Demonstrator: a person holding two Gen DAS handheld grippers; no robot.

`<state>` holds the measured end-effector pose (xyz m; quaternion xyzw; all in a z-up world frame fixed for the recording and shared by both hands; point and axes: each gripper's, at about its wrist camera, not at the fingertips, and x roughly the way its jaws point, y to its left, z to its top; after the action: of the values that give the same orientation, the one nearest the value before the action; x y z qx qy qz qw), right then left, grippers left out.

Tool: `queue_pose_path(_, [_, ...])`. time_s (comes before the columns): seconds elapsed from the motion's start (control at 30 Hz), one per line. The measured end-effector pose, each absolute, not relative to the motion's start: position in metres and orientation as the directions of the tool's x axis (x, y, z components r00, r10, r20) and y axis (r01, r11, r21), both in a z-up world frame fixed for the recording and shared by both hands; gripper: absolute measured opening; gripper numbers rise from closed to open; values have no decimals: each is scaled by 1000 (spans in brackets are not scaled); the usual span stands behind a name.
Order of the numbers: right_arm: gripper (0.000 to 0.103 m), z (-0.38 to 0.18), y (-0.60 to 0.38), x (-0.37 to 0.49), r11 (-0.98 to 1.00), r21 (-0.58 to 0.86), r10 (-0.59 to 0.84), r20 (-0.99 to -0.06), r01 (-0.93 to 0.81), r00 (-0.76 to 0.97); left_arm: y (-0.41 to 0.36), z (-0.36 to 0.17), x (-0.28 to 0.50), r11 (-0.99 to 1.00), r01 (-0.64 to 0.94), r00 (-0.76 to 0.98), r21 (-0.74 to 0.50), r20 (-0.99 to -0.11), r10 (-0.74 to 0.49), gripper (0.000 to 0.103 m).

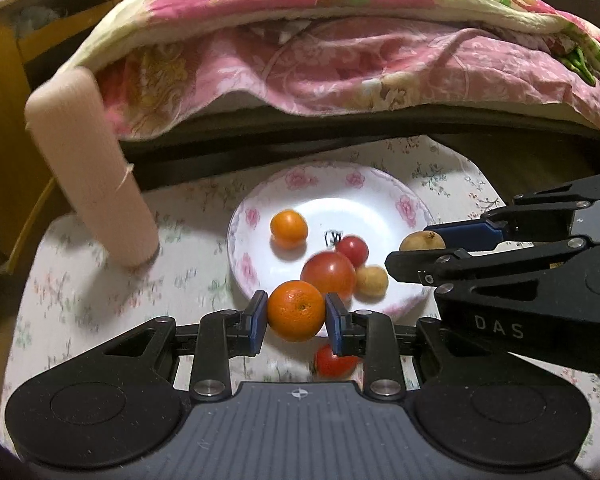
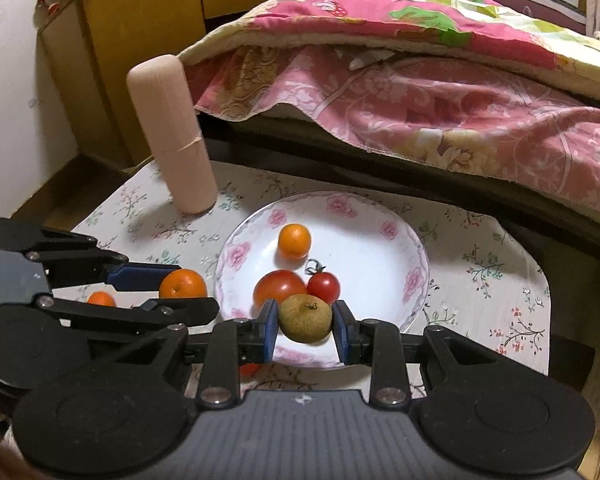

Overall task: Organize fruits
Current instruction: 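Carry the orange and longan over the white plate with both tools, then open both tools to drop the orange and longan onto the plate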

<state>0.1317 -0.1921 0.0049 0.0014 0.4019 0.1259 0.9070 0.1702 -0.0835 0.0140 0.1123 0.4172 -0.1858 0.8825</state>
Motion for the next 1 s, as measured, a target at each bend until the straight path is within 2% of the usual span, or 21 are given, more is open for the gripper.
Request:
queue_pose_path(0.47, [30, -15, -208, 175, 980, 115, 194, -732, -161, 653, -94, -9, 204, 920, 389, 591, 45, -779, -212, 37])
queue_pose_path(0.57, [30, -20, -211, 182, 979, 124, 199, -733, -161, 650, -96, -10, 207, 919, 385, 615, 83, -766, -189, 37])
queue_pose_path(1.0, [30, -31, -212, 198, 977, 143, 211, -738, -156, 641, -89, -13, 219, 927, 373, 609, 37, -764, -215, 38])
